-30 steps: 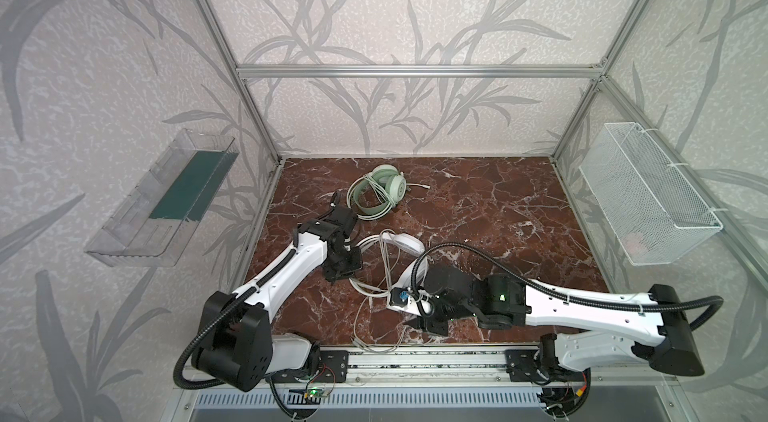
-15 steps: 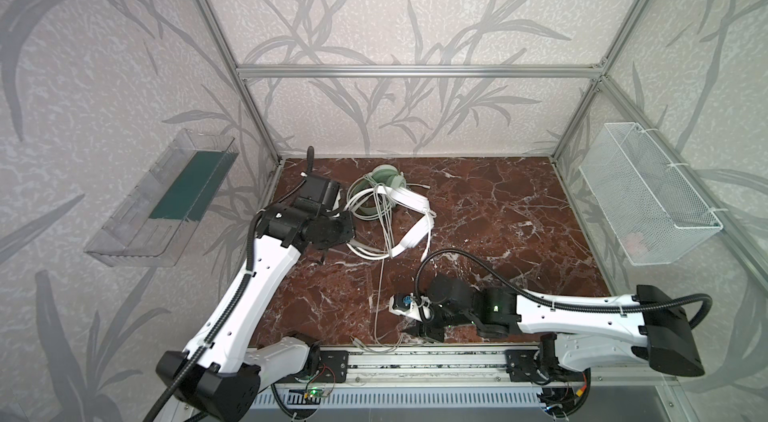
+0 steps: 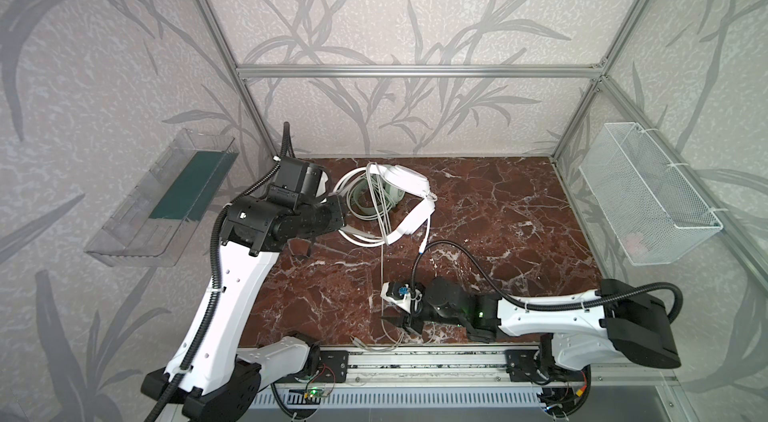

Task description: Wrap the headphones

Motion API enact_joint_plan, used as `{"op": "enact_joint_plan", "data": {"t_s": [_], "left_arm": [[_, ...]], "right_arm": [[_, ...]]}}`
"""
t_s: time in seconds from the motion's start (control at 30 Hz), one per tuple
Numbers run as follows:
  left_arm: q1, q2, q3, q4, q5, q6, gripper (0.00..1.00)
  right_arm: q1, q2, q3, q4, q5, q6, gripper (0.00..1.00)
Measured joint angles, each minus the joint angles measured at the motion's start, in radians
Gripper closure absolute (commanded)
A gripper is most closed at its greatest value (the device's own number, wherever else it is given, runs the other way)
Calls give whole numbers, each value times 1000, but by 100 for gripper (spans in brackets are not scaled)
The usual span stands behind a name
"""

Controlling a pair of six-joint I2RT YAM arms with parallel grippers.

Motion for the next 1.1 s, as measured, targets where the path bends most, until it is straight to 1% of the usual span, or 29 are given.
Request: {"op": "enact_joint_plan", "data": {"t_s": [0.2, 0.37, 0.43, 0.53, 0.83, 1.0, 1.1], "left_arm": [[-7, 13, 80, -31, -1, -1, 100], [-12, 17, 104, -38, 0, -8, 100], [-13, 18, 111, -39, 0, -11, 100], [-14, 19, 119, -41, 1, -13, 100], [-18, 22, 132, -43, 3, -19, 100], [-18, 22, 141, -42, 4, -19, 100], [-18, 25, 146, -43, 5, -19, 100]], "right_arm": [[-5, 158, 10, 151, 47, 38, 32], [-23, 316, 16, 306, 90, 61, 33], [-38, 385, 16, 396, 106, 62, 33], [-72, 452, 15, 481, 114, 76, 33], [-126, 485, 43, 581, 135, 80, 36], [-161, 463, 0, 614, 113, 80, 36], [-197, 431, -34, 616, 66, 108, 36]]}}
